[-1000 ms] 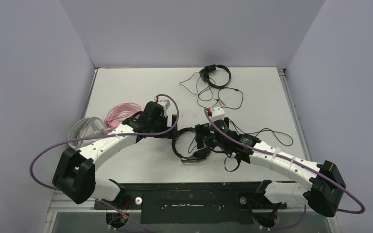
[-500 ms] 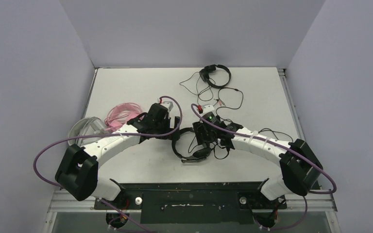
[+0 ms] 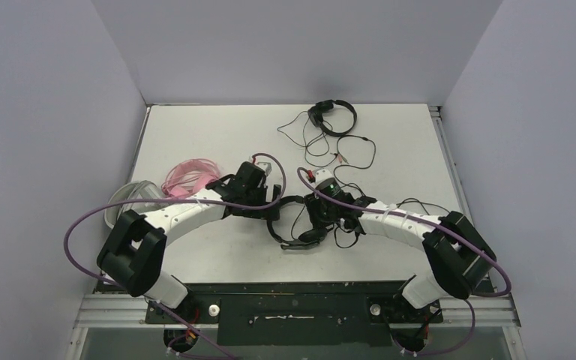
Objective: Wrap the headphones
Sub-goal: Pick up the headphones from the center of the board.
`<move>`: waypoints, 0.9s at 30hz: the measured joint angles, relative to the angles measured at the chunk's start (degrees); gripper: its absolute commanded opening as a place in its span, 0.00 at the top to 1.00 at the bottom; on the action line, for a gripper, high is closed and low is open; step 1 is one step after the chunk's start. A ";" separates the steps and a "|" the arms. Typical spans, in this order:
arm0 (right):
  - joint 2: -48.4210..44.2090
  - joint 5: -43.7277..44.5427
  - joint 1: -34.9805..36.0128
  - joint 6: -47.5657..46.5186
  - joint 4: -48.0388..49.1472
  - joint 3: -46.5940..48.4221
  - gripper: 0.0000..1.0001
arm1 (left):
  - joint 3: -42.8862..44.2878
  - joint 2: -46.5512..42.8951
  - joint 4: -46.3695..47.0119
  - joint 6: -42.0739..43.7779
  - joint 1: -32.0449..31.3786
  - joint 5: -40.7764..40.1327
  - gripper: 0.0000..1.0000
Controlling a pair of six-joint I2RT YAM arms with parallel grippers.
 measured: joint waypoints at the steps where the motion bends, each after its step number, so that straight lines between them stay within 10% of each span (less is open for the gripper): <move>1: -0.11 -0.48 -0.15 -0.07 0.57 -0.98 0.62 | 0.15 0.55 0.00 0.00 -0.15 0.04 0.07; 27: -7.43 -4.39 -1.44 -1.36 9.16 -9.16 0.71 | 12.57 13.49 -3.23 2.19 -8.26 -10.75 0.42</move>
